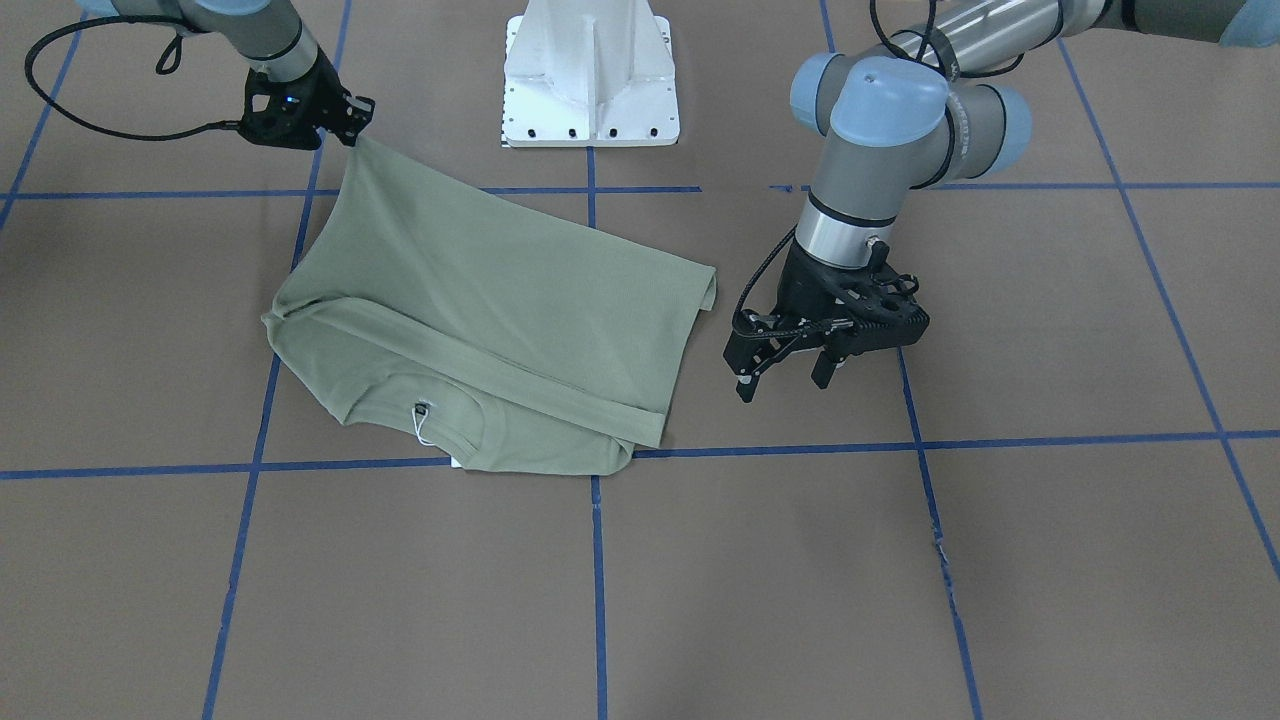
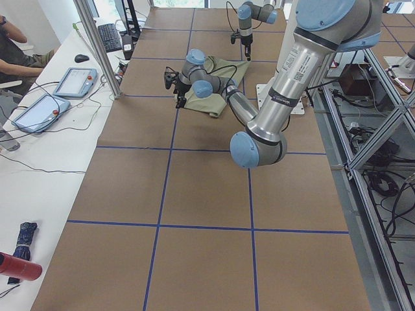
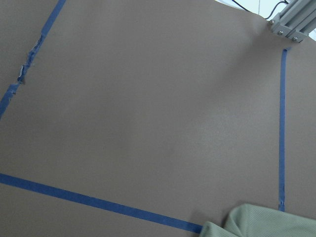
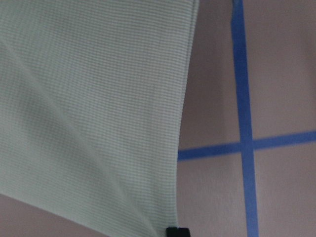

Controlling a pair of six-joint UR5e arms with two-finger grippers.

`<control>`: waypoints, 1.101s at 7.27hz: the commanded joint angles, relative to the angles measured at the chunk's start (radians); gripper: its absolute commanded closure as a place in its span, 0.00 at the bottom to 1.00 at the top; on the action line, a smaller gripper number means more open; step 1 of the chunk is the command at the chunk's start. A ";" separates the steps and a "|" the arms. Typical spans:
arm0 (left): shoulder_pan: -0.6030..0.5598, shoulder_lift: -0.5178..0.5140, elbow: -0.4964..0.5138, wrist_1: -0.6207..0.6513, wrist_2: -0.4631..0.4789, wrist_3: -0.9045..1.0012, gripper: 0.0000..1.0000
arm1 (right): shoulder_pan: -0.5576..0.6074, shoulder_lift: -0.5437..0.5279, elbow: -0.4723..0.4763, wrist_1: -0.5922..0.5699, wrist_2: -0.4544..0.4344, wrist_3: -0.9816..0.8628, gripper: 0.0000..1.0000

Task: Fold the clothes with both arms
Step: 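Drag the folded shirt with the right gripper toward the robot, then release the shirt and bring both grippers to its opposite side edges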

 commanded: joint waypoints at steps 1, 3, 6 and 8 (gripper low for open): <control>0.000 0.001 -0.002 -0.001 0.002 0.004 0.00 | -0.144 -0.049 0.050 0.000 0.001 0.068 1.00; 0.006 0.001 -0.003 -0.002 -0.004 0.002 0.00 | -0.154 -0.041 0.072 0.001 -0.019 0.099 0.00; 0.104 0.010 -0.008 -0.011 -0.008 -0.013 0.00 | 0.102 0.081 0.084 0.001 -0.030 0.097 0.00; 0.236 0.049 -0.099 -0.010 -0.007 -0.183 0.00 | 0.271 0.182 0.083 0.001 -0.005 0.097 0.00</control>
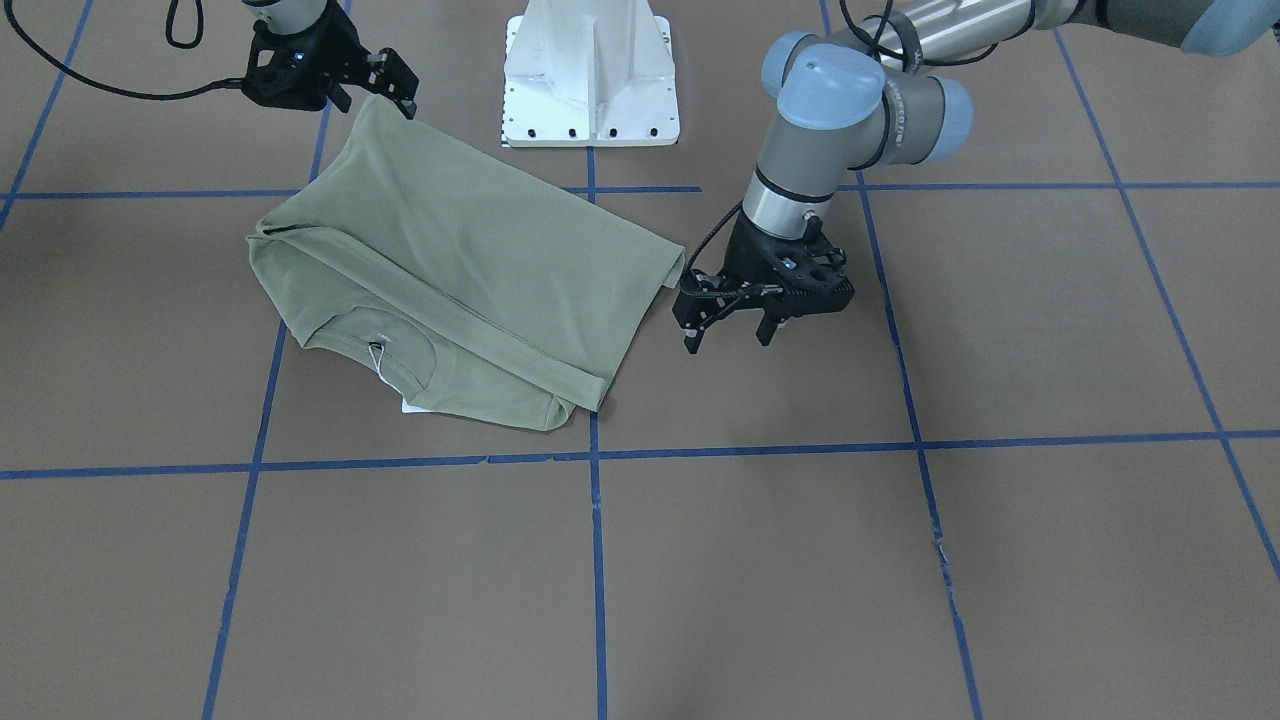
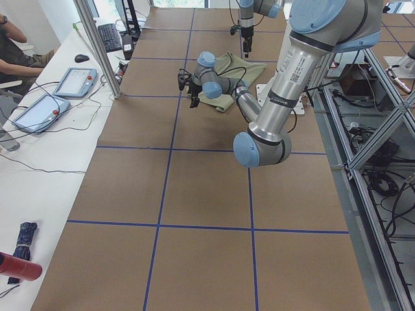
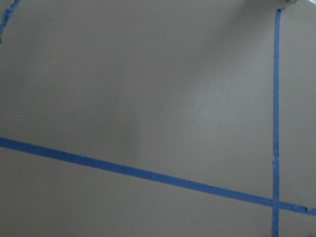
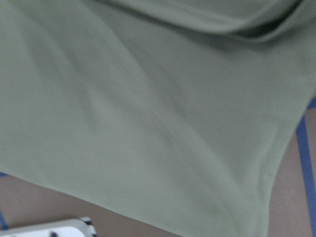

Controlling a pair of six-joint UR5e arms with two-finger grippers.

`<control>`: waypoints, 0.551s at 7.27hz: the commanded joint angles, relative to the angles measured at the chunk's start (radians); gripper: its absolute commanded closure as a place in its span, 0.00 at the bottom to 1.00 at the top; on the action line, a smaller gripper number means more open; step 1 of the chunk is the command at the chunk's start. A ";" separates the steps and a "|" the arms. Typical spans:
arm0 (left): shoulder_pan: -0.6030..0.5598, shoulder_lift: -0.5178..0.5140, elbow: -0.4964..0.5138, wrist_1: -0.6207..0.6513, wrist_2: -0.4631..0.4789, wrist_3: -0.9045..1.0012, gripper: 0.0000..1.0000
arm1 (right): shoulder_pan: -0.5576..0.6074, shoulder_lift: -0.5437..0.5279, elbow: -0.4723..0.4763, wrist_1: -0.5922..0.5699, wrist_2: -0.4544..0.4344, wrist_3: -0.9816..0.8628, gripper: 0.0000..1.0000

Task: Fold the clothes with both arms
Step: 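Release the shirt and bring both grippers to its opposite side edges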

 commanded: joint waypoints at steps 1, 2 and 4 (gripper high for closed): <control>0.141 0.030 -0.058 0.003 0.006 -0.187 0.00 | 0.147 0.109 -0.004 -0.006 0.037 0.000 0.00; 0.178 0.030 -0.058 0.006 0.007 -0.245 0.00 | 0.161 0.117 -0.004 -0.008 0.040 0.000 0.00; 0.227 0.035 -0.050 0.011 0.010 -0.341 0.02 | 0.164 0.123 -0.008 -0.006 0.038 0.000 0.00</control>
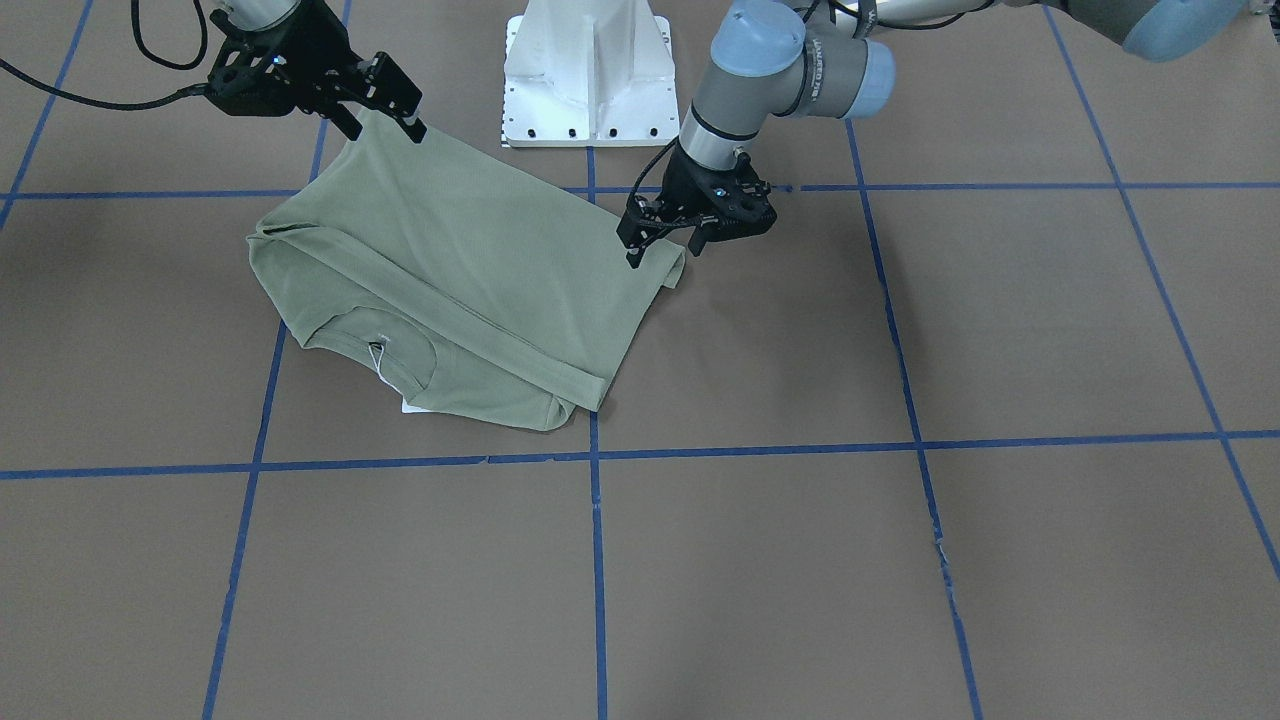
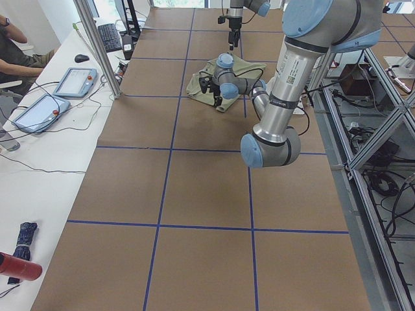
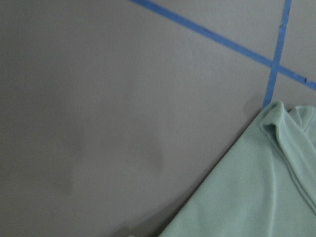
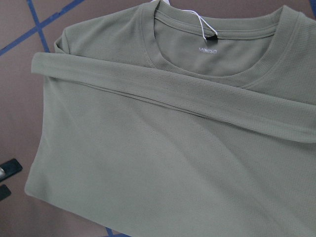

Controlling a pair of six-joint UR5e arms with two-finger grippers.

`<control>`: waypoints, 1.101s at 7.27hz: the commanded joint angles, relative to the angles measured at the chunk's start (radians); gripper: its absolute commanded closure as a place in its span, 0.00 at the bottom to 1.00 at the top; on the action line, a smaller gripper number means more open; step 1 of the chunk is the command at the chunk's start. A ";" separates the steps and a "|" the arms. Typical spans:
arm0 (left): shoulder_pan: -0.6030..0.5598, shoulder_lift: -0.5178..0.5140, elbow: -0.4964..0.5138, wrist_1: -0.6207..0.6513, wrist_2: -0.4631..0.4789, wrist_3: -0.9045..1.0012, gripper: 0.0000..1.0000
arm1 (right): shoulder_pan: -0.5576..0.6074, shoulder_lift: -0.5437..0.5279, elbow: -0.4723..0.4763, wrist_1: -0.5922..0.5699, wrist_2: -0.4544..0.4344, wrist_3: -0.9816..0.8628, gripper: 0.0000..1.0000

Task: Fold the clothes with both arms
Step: 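Release the shirt and bring both grippers to its opposite side edges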

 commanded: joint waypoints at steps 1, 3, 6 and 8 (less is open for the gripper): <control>0.036 0.006 0.021 0.002 0.001 -0.059 0.04 | 0.009 0.009 -0.002 0.001 0.001 0.000 0.00; 0.036 0.022 0.022 0.003 0.003 -0.061 0.07 | 0.007 0.021 -0.012 0.001 0.001 0.002 0.00; 0.037 0.023 0.021 0.004 0.001 -0.062 0.29 | 0.007 0.034 -0.022 -0.001 -0.004 0.002 0.00; 0.051 0.022 0.025 0.002 0.003 -0.061 0.83 | 0.009 0.034 -0.022 -0.001 -0.007 0.002 0.00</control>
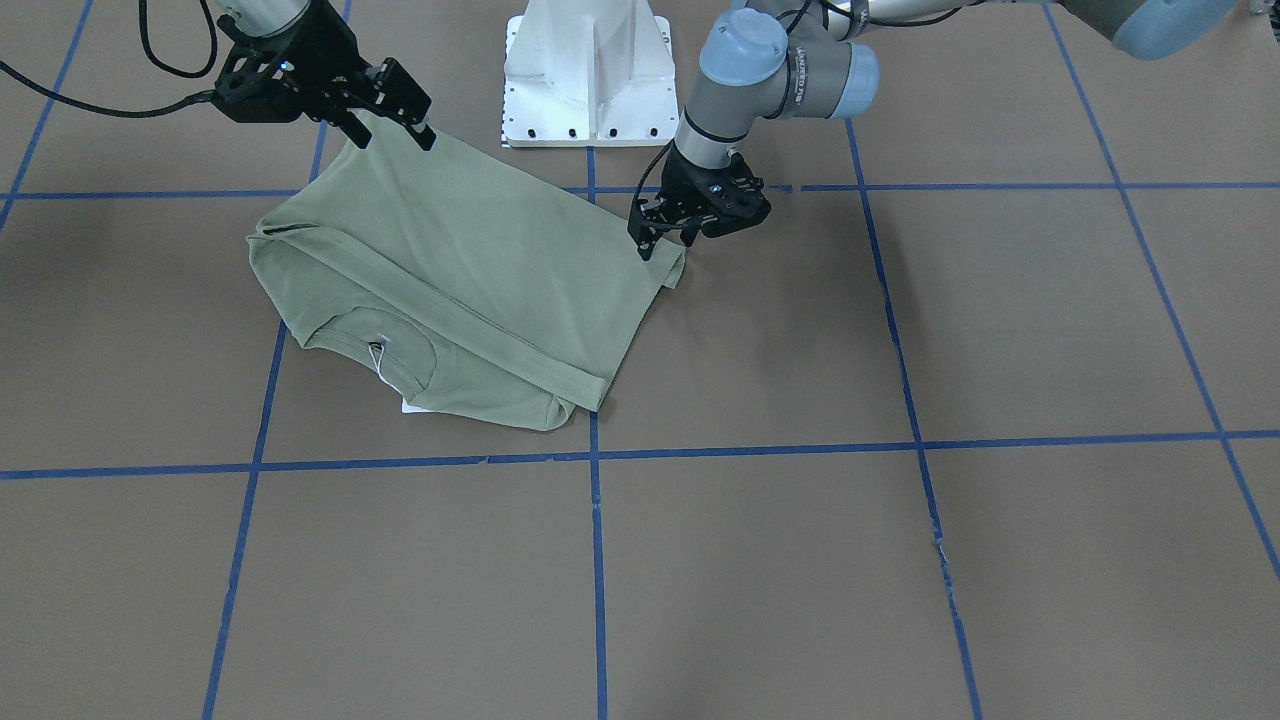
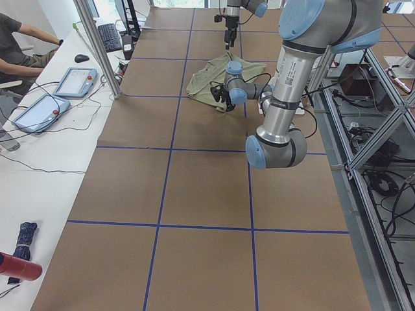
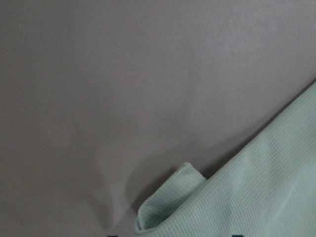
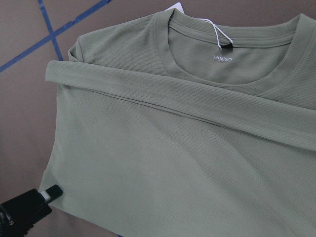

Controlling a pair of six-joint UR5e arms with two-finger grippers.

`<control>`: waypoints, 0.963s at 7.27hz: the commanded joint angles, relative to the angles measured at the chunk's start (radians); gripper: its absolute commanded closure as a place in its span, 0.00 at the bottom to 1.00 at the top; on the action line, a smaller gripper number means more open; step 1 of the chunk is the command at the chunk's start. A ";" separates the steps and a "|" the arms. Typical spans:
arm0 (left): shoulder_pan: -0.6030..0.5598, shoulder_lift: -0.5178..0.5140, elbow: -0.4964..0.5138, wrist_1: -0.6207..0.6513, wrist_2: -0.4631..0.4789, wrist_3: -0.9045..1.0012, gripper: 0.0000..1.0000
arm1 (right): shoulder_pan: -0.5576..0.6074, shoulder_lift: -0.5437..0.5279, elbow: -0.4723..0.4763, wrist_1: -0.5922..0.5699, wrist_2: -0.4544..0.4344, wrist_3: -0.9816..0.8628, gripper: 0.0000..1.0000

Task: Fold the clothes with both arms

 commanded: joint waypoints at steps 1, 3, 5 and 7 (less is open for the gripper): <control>0.008 -0.002 0.002 -0.001 0.000 0.003 1.00 | 0.001 0.000 -0.002 0.000 -0.004 0.000 0.00; 0.007 -0.006 -0.001 -0.002 -0.002 0.017 1.00 | 0.001 -0.002 -0.007 0.000 -0.007 0.000 0.00; -0.069 -0.007 0.000 0.001 -0.003 0.031 1.00 | 0.002 -0.002 -0.019 0.002 -0.010 -0.002 0.00; -0.178 -0.012 0.052 -0.002 -0.002 0.176 1.00 | 0.002 -0.002 -0.021 0.003 -0.021 -0.002 0.00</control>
